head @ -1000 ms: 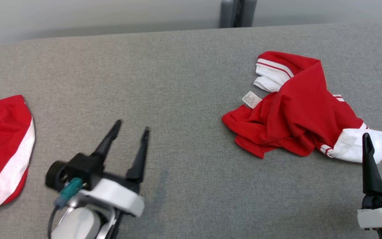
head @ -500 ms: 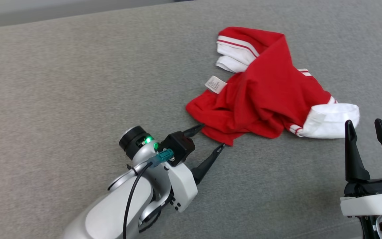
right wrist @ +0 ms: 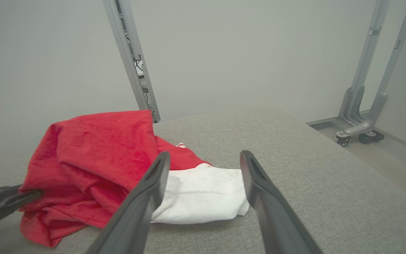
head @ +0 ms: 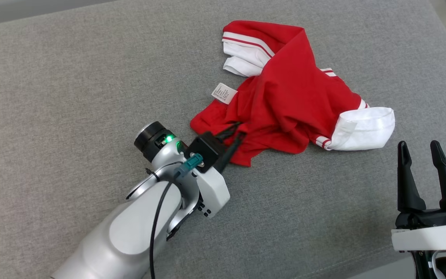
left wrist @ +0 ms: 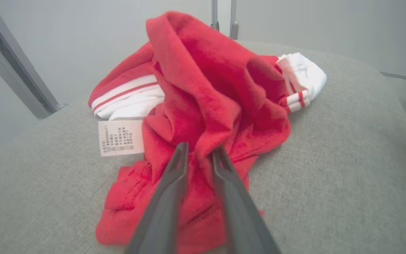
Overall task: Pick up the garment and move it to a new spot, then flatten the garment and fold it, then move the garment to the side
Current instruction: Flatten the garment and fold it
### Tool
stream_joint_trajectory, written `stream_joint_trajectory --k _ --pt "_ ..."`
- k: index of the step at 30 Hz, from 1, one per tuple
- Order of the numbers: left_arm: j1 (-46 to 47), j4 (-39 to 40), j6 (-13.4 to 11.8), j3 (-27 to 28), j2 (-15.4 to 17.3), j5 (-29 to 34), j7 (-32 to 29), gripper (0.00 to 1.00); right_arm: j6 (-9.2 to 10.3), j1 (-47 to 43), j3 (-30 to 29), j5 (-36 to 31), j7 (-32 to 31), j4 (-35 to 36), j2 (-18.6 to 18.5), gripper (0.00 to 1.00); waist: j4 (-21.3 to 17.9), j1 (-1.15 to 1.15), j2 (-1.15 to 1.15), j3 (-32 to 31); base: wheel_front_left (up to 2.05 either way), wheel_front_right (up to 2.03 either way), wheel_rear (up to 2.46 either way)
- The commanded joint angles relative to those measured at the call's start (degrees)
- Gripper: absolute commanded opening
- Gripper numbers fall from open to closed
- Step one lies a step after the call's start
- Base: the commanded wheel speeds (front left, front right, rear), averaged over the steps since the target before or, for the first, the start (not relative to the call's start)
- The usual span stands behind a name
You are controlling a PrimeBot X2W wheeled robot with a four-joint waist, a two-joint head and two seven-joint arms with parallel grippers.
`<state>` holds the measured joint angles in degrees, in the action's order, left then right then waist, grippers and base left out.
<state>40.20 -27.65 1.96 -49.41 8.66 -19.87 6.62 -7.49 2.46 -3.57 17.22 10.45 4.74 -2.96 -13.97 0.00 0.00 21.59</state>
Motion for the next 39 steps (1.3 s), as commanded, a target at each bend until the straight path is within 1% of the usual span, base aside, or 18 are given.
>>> stream_joint_trajectory --k 1,4,5,8,10,14,20,24,28,29,30,31,33,34,36,39 --pt "0.67 0.26 0.23 0.55 0.68 -0.59 0.1 0.0 0.0 0.56 -0.31 0.22 0.29 -0.18 -0.05 1.0 0.33 0.0 0.0 -0.14 0.0 0.0 0.0" --pt "-0.6 3.14 1.02 1.09 1.5 -2.39 -1.52 0.0 0.0 0.15 -0.67 0.47 0.25 -0.49 -0.03 1.0 1.61 0.0 0.0 -0.64 0.0 0.0 0.0" --pt "-1.15 4.67 0.93 1.01 2.07 -2.75 -2.47 0.0 0.0 0.07 -0.71 0.49 0.19 -0.5 -0.05 1.0 2.14 0.0 0.0 -0.82 0.0 0.0 0.0" --pt "-3.24 11.56 0.13 0.73 4.38 -3.63 -6.53 0.0 0.0 -0.1 -1.05 0.57 -0.15 -0.75 -0.04 1.0 4.0 0.0 0.0 -1.5 0.0 0.0 0.0" --pt "-4.94 17.5 -0.63 0.79 6.44 -4.26 -9.38 0.0 0.0 -0.09 -1.22 0.53 -0.27 -0.77 -0.05 1.0 5.27 0.0 0.0 -1.88 0.0 0.0 0.0" --pt "-9.24 29.49 -3.1 2.04 10.74 -6.23 -14.07 0.0 0.0 -0.38 -1.76 0.21 -0.98 -0.45 -0.07 1.0 7.9 0.0 0.0 -2.61 0.0 0.0 0.0" --pt "-14.35 44.95 -7.24 4.72 17.05 -7.63 -18.76 0.0 0.0 -0.78 -2.96 -0.15 -1.99 0.51 -0.06 1.0 11.83 0.0 0.0 -3.33 0.0 0.0 0.0" --pt "-16.32 53.26 -9.23 6.9 20.62 -9.08 -21.49 0.0 0.0 -1.04 -3.64 -0.36 -2.67 1.15 -0.04 1.0 14.07 0.0 0.0 -3.59 0.0 0.0 0.0" --pt "-16.02 58.83 -11.14 10.01 24.01 -9.13 -24.0 0.0 0.0 -1.05 -3.83 -0.37 -3.13 1.37 -0.06 1.0 15.08 0.0 0.0 -3.74 0.0 0.0 0.0" --pt "-15.43 59.38 -11.6 11.03 24.84 -9.08 -24.55 0.0 0.0 -1.0 -3.81 -0.3 -3.23 1.38 -0.06 1.0 15.16 0.0 0.0 -3.77 0.0 0.0 0.0" --pt "-15.43 59.38 -11.6 11.03 24.84 -9.08 -24.55 0.0 0.0 -1.0 -3.81 -0.3 -3.23 1.38 -0.06 1.0 15.16 0.0 0.0 -3.77 0.0 0.0 0.0" --pt "-14.48 58.66 -12.08 12.67 25.36 -10.2 -25.28 0.0 0.0 -0.76 -3.45 -0.18 -3.25 1.28 -0.05 1.0 14.99 0.0 0.0 -3.77 0.0 0.0 0.0" --pt "-13.85 57.5 -12.09 13.44 25.48 -10.49 -25.4 0.0 0.0 -0.52 -3.16 -0.05 -3.3 1.16 -0.06 1.0 14.63 0.0 0.0 -3.69 0.0 0.0 0.0" --pt "-13.2 55.86 -12.06 14.08 24.66 -11.54 -25.07 0.0 0.0 -0.24 -2.94 0.09 -3.21 1.07 -0.05 1.0 14.24 0.0 0.0 -3.57 0.0 0.0 0.0" --pt "-11.46 50.35 -11.67 15.03 23.93 -12.35 -24.68 0.0 0.0 0.19 -2.47 0.54 -2.94 0.6 -0.06 1.0 13.08 0.0 0.0 -3.24 0.0 0.0 0.0" --pt "-8.56 39.54 -10.57 15.82 21.08 -14.24 -22.91 0.0 0.0 0.67 -1.9 1.37 -2.5 -0.2 -0.07 1.0 10.92 0.0 0.0 -2.61 0.0 0.0 0.0"
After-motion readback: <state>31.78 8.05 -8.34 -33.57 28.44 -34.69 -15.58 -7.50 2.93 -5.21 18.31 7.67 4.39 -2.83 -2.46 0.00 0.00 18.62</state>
